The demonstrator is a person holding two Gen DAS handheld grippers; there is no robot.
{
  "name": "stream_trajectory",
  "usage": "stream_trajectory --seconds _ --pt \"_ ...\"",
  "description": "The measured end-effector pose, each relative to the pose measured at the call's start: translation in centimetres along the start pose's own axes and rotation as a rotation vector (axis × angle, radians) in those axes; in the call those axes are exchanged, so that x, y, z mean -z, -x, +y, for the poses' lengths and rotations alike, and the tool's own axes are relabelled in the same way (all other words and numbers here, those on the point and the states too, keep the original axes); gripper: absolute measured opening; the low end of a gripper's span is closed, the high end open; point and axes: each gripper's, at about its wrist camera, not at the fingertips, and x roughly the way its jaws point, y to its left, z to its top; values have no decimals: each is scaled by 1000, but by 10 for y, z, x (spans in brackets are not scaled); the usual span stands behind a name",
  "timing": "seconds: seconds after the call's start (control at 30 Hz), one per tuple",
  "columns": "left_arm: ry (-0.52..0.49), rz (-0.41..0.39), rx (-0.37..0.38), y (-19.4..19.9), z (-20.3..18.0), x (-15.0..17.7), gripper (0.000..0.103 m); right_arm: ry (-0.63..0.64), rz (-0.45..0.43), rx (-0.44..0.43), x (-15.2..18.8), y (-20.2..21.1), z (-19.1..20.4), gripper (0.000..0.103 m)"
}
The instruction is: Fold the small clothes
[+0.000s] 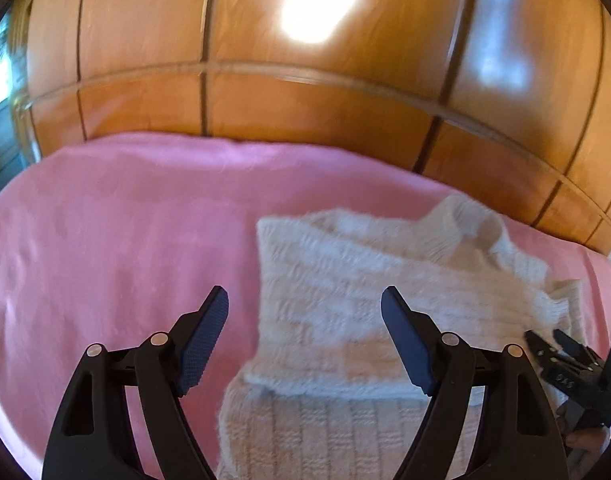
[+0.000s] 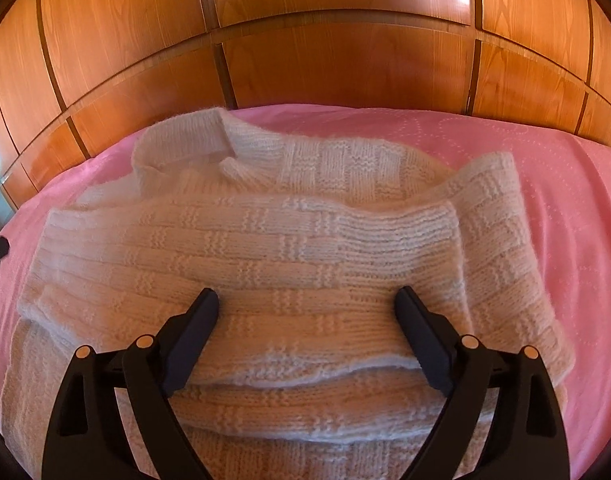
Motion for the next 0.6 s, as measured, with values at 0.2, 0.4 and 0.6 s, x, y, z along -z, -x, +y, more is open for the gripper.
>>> stream_trajectory --seconds 0.2,0.4,0.6 --pt "-36 -16 24 -5 -14 -11 78 -1 0 -2 0 0 -1 90" --pt "-61 -1 38 -21 -23 -14 78 -5 1 -8 -1 -1 1 92" --pt "-83 34 40 -46 -28 -15 78 -4 3 -19 -2 -2 1 95"
